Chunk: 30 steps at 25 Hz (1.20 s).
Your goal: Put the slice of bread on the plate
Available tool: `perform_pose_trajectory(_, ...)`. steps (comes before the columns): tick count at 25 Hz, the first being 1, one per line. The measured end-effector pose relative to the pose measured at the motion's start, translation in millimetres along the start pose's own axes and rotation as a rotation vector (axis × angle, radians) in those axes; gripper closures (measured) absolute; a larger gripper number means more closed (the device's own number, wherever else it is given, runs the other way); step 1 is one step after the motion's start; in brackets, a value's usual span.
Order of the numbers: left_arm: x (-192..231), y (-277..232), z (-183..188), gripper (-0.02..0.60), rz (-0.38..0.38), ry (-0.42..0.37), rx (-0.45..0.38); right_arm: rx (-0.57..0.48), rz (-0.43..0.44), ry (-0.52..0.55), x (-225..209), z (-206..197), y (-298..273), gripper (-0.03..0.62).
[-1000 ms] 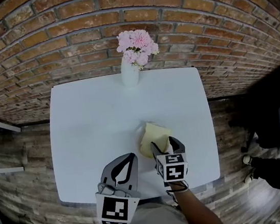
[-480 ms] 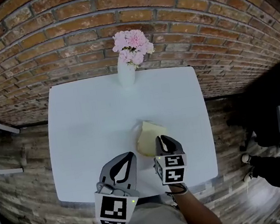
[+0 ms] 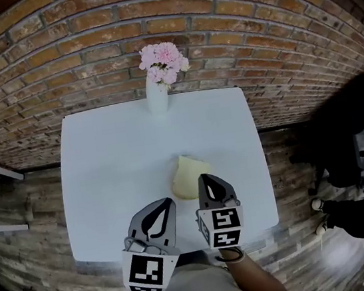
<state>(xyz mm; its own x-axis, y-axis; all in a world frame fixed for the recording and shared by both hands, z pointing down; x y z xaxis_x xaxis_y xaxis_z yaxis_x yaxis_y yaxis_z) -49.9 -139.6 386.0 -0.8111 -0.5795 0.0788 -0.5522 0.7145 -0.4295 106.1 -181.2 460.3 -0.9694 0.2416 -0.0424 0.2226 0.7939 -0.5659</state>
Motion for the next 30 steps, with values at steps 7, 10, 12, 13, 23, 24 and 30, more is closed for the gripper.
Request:
perform_pose_trajectory(7, -11, 12, 2, 0.572, -0.013, -0.007, -0.025, -0.139, 0.016, 0.024, 15, 27, 43, 0.588)
perform_pose_trajectory(10, -16, 16, 4, 0.572, -0.019, -0.013, -0.037, -0.187, 0.028, 0.042, 22, 33, 63, 0.588)
perform_pose_trajectory(12, -18, 19, 5, 0.572, -0.02, -0.015, -0.044, -0.217, 0.037, 0.058, 27, 37, 76, 0.588)
perform_pose_trajectory(13, -20, 21, 6, 0.572, -0.021, -0.013, -0.046, -0.231, 0.041, 0.064, 29, 39, 82, 0.588)
perform_pose_trajectory(23, -32, 33, 15, 0.572, -0.033, -0.034, -0.084, -0.332, 0.084, 0.107, 44, 51, 134, 0.588)
perform_pose_trajectory(24, -34, 34, 16, 0.572, -0.034, -0.037, -0.088, -0.337, 0.087, 0.108, 45, 51, 139, 0.588)
perform_pose_trajectory(30, -43, 43, 22, 0.572, -0.044, -0.06, -0.115, -0.353, 0.083, 0.121, 46, 46, 160, 0.588)
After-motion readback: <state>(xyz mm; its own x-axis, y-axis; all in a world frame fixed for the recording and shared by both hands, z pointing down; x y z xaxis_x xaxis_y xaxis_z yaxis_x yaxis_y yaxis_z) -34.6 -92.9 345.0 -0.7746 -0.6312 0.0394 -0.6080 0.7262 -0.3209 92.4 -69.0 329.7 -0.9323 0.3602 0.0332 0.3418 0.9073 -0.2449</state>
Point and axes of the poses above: the fingertips, and each gripper's own axes: y backward along the fingers, x to its left, z out of its top, the point moved 8 cm from there along y, backward along the fingers, and after that the axes turned 4 degrees about x, right-handed, at the moved point
